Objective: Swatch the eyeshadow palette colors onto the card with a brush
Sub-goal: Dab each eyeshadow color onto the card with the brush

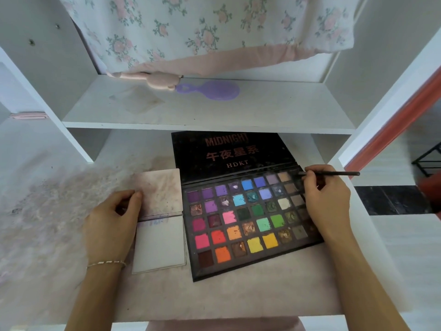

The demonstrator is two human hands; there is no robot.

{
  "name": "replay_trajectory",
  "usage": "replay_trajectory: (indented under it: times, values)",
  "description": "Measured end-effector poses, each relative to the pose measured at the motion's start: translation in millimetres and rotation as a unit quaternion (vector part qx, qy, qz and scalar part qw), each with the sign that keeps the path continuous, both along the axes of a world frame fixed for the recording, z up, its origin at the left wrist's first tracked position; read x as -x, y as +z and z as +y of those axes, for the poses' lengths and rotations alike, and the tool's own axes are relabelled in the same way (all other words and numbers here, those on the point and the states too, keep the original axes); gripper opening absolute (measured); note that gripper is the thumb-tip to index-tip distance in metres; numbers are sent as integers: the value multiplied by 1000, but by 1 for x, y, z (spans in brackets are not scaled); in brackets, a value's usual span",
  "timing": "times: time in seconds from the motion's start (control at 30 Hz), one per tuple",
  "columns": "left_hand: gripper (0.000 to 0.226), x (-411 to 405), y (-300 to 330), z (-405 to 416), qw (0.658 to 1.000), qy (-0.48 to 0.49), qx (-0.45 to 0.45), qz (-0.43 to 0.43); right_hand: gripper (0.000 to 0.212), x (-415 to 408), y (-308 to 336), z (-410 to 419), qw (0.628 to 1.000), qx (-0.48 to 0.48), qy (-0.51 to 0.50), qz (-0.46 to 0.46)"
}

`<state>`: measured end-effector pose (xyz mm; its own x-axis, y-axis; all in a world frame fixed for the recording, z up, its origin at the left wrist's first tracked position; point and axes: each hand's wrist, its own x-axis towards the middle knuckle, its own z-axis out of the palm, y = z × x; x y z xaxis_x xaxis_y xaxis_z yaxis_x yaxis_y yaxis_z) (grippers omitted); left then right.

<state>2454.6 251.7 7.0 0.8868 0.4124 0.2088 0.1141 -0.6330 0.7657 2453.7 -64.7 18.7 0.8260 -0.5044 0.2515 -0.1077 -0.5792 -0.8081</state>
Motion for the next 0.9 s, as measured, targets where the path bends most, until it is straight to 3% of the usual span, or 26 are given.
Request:
replay_trajectory:
  times: [0.17,0.27,0.5,0.73,0.9]
  values:
    - [28,1,3,-2,1000,-7,7,-2,9,-1,0,1,1000,2,21,0]
    - [16,0,2,-1,1000,-2,8,1,10,-1,0,0,1000,12,9,-10]
    - [13,1,1,-1,1000,5,9,6,10,-1,-2,-1,1000,8,7,-10]
    - [12,0,1,-2,1000,5,12,12,9,4,4,6,998,-31,52,-34]
    - [12,0,1,-1,1000,5,13,14,21,8,13,28,989,-106,98,-40]
